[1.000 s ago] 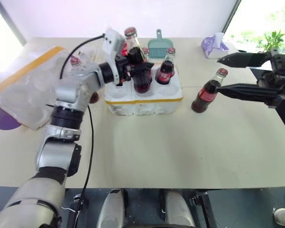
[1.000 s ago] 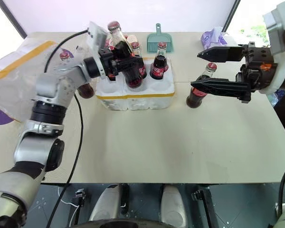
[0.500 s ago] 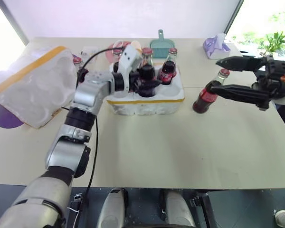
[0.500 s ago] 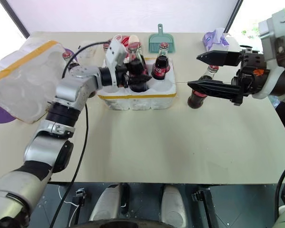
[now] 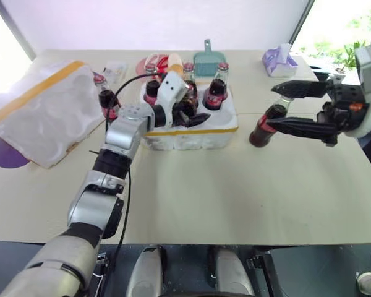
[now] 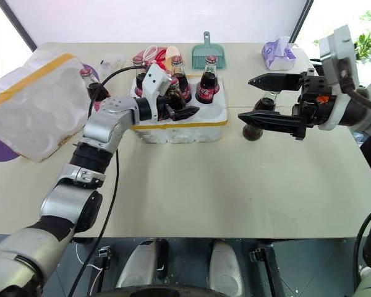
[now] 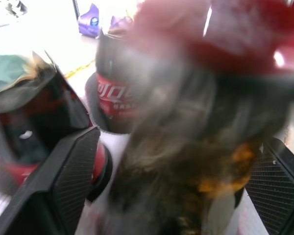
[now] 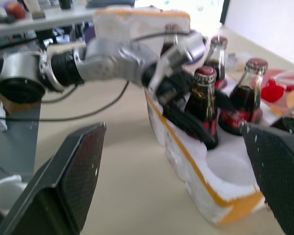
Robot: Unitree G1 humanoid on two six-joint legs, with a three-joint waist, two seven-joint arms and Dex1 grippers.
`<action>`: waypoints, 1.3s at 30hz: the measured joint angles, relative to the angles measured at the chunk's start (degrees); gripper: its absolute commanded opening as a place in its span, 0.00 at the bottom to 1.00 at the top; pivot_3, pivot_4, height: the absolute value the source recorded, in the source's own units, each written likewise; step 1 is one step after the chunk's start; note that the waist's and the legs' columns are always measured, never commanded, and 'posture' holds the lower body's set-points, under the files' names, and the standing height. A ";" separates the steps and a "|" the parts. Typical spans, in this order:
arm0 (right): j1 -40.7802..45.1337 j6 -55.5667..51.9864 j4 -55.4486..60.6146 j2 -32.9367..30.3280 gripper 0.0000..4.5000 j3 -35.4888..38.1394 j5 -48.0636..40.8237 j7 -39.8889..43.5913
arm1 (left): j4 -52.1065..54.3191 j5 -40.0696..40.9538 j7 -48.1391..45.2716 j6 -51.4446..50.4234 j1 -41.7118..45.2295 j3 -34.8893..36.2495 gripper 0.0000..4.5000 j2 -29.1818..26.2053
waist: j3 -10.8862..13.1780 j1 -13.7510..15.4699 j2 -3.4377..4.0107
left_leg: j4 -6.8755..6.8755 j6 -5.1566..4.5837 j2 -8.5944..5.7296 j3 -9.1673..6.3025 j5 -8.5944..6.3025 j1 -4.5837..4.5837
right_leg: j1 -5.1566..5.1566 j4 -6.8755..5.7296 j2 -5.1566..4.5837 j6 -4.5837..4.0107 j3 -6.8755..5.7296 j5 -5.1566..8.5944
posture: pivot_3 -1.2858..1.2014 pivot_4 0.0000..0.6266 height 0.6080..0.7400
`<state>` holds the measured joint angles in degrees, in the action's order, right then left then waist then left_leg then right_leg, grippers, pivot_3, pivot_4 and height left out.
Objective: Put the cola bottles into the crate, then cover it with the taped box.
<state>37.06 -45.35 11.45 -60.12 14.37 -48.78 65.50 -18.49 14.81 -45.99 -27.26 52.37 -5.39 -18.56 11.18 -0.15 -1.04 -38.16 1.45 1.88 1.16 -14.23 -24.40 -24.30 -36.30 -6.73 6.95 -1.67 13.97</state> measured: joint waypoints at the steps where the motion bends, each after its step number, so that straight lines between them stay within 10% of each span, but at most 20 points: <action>1: 0.26 0.18 -0.47 0.03 1.00 -0.30 0.41 0.18 | 4.47 1.80 0.03 -2.93 -1.99 1.62 1.00 -1.81 | 0.00 -0.36 0.00 | 0.03 0.00 0.00 -0.02 0.00 -0.01 | -0.02 -0.02 0.00 0.00 0.00 0.00 | 0.52 0.24 0.97; 8: 0.70 0.70 -1.37 0.54 1.00 -1.23 1.42 1.07 | 34.20 15.90 4.01 -20.31 -15.18 19.32 1.00 -13.89 | 0.00 -0.52 0.01 | 0.01 0.00 0.01 -0.01 0.00 0.00 | 0.02 0.00 -0.02 0.00 0.02 0.00 | 0.52 0.24 0.97; 14: 1.61 0.93 -1.80 1.63 1.00 -2.74 2.53 1.37 | 38.67 14.79 13.38 -24.97 -26.61 26.29 1.00 -17.15 | 0.00 0.57 -0.01 | -0.09 0.01 -0.01 -0.02 0.00 0.02 | 0.12 0.00 -0.02 -0.01 0.00 0.00 | 0.52 0.24 0.97; 39: -0.34 -1.08 0.39 2.38 1.00 0.10 2.32 -2.54 | -3.56 -0.26 19.01 1.26 -10.58 16.26 1.00 -11.27 | -0.01 0.98 -0.03 | -0.08 0.01 -0.03 0.00 0.01 0.00 | 0.12 0.02 -0.03 0.00 -0.04 -0.03 | 0.52 0.24 0.97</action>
<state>36.72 -46.43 11.84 -57.74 14.47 -46.45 62.96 -22.05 14.55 -26.97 -25.99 41.79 10.87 -29.83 11.17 0.83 -1.07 -38.24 1.47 1.85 1.16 -14.23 -24.40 -24.17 -36.29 -6.76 6.94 -1.71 13.95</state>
